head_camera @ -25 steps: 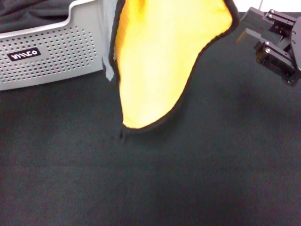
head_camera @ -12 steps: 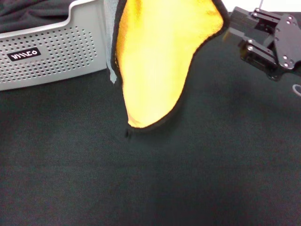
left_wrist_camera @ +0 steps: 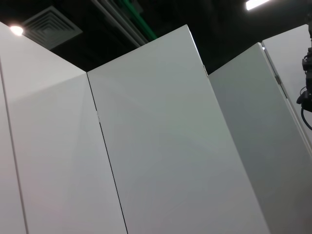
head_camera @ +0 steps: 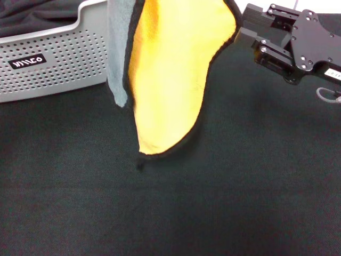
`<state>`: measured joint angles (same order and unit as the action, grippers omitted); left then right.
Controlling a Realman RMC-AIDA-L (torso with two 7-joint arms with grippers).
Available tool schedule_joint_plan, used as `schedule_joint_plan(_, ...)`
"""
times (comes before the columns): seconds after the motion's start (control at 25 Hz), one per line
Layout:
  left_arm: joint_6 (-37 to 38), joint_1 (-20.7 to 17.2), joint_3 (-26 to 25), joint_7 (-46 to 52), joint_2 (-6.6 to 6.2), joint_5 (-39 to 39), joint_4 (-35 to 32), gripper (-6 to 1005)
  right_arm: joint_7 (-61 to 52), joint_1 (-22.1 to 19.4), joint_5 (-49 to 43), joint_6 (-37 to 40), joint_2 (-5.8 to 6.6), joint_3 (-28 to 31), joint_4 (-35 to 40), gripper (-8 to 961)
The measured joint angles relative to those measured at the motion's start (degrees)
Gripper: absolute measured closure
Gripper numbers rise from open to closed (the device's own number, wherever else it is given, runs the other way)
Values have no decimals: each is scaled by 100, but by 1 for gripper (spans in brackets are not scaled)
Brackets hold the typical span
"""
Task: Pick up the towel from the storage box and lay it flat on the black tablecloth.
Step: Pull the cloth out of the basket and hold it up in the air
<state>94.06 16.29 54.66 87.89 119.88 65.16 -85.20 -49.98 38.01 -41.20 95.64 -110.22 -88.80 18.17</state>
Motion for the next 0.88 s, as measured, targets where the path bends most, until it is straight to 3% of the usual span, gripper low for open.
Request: schedule_joint_plan(0.88,289,-21,-26,-18,-9,-83,4,972,144,12,-2,-210,-17,12,7,538)
